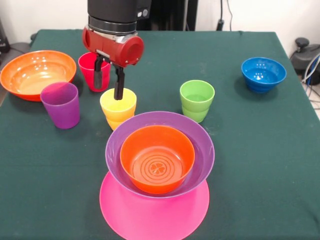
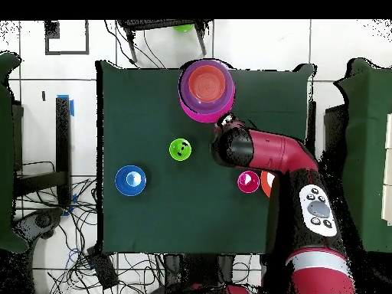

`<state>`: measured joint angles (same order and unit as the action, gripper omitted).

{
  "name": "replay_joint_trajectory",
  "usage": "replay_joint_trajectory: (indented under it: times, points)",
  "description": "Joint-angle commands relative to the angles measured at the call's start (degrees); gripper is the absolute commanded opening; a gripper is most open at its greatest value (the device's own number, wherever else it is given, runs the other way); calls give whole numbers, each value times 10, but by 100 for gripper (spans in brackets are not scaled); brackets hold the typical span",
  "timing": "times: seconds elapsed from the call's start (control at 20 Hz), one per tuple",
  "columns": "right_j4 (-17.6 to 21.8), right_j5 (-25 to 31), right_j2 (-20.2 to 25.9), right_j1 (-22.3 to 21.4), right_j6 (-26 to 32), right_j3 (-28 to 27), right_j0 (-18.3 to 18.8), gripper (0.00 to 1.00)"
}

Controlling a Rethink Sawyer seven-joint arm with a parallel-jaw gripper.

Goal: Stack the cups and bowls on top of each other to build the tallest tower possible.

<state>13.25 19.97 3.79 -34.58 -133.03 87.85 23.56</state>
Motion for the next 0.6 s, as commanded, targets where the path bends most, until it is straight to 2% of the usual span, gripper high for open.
replay_joint_trajectory:
  times: [0.05, 0.6]
  points:
    - [56, -22, 65, 19, 62, 43, 15, 100]
    - [96, -44, 73, 34, 57, 58, 42, 100]
